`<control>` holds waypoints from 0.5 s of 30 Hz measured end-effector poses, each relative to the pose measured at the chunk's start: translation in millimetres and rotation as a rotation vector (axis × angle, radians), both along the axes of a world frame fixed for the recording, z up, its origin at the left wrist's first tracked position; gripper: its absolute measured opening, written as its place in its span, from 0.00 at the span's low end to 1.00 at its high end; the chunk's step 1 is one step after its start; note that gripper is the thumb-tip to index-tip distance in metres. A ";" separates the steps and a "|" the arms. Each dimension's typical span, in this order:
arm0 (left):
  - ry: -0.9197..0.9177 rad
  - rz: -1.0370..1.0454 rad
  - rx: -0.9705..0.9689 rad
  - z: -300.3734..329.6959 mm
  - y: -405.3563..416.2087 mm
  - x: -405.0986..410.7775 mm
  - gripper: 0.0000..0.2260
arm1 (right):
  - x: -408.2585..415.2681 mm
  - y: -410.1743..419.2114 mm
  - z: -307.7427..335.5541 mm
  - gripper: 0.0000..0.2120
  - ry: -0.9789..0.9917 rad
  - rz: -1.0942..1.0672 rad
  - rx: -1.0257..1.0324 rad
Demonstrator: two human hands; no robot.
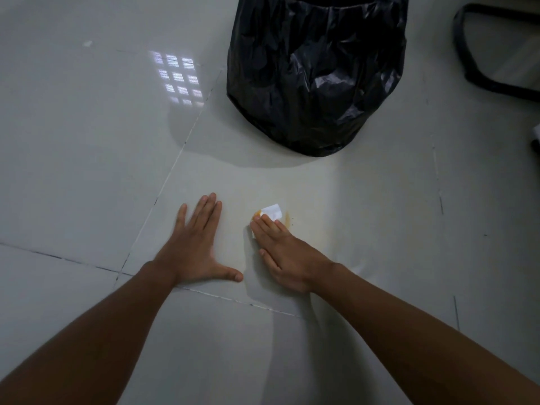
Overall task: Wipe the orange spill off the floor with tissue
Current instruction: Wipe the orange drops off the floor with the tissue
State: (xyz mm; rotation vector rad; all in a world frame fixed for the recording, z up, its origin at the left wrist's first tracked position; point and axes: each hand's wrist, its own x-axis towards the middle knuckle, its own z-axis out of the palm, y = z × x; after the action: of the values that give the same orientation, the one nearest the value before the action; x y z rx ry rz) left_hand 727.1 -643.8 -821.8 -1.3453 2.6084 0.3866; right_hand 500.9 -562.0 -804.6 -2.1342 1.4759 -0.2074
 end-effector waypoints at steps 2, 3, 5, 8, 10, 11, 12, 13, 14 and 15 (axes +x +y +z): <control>0.009 0.006 -0.013 -1.2 2.2 0.8 0.69 | -0.6 -2.8 -0.7 0.28 0.014 0.025 0.012; 0.017 0.011 -0.020 -1.9 3.5 1.6 0.69 | 0.2 -4.5 -0.7 0.28 0.022 0.035 0.009; 0.025 0.018 -0.033 -2.6 5.3 3.1 0.68 | 5.2 -6.2 -0.1 0.28 0.032 0.040 -0.010; 0.029 0.017 -0.033 -2.2 6.0 3.6 0.67 | 14.8 -2.5 -3.5 0.27 0.021 0.016 -0.062; 0.032 0.015 -0.032 -1.3 6.2 3.1 0.67 | 17.8 3.8 -8.2 0.26 0.022 0.025 -0.122; 0.033 0.018 -0.032 -0.8 6.7 2.8 0.67 | 18.1 7.2 -10.3 0.25 0.024 0.037 -0.137; 0.033 0.020 -0.029 -0.4 7.3 2.7 0.67 | 17.8 10.8 -11.9 0.25 0.021 0.042 -0.142; 0.033 0.021 -0.025 -0.2 8.1 2.5 0.67 | 17.1 14.4 -12.7 0.26 0.019 0.043 -0.142; 0.033 0.024 -0.023 0.4 8.9 2.4 0.67 | 16.0 17.7 -13.0 0.26 0.018 0.043 -0.135; 0.032 0.026 -0.023 0.6 9.4 2.6 0.67 | 14.7 21.4 -13.1 0.27 0.021 0.043 -0.125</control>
State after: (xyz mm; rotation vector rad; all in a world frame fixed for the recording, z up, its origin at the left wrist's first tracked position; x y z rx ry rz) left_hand 729.7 -634.4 -821.2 -1.3923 2.6315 0.3868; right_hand 515.6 -540.6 -817.7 -2.2719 1.4620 -0.2687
